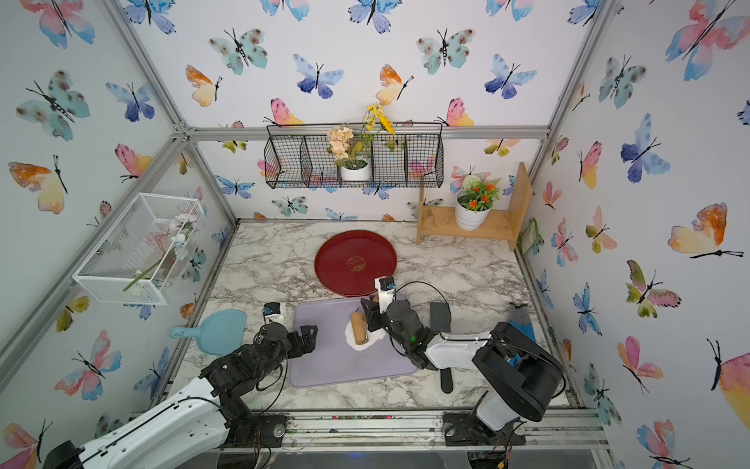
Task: Roll out the dumpling wrappers from the dough
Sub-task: Flatten out the dough on the work surface.
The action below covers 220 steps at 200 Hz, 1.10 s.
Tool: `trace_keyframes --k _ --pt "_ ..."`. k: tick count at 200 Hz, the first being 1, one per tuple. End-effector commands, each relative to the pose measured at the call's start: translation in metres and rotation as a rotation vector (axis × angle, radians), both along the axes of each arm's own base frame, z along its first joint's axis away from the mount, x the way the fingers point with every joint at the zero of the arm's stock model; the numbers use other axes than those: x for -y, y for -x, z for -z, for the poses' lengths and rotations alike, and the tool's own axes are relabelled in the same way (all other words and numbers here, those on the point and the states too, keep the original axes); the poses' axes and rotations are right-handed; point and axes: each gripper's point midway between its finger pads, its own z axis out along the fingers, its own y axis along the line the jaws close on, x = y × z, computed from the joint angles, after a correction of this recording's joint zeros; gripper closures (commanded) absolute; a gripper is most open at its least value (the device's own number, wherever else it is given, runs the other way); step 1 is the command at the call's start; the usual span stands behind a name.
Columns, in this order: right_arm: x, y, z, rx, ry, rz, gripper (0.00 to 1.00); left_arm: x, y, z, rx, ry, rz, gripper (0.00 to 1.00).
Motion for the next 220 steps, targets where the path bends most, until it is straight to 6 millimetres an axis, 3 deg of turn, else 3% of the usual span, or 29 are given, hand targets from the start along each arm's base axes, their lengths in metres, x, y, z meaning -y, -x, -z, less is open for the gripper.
trace_keyframes --k 1,42,96,143,220 --pt "0.033 0.05 0.119 -0.267 0.361 -0.066 0.98 -0.008 -0.002 -0.007 0.018 -0.019 -0.031 0.01" --pt "0.037 0.043 0.123 -0.271 0.392 -0.008 0.98 -0.011 0.0 -0.008 0.02 -0.021 -0.035 0.01" --pt "0.084 0.018 0.11 -0.198 0.545 0.233 0.98 -0.011 -0.001 -0.009 0.024 -0.018 -0.036 0.01" --pt "0.127 0.014 0.108 -0.209 0.583 0.352 0.98 -0.009 -0.003 -0.009 0.026 -0.017 -0.034 0.01" --pt "0.159 0.012 0.083 -0.207 0.559 0.547 0.98 -0.006 -0.005 -0.013 0.031 -0.019 -0.026 0.01"
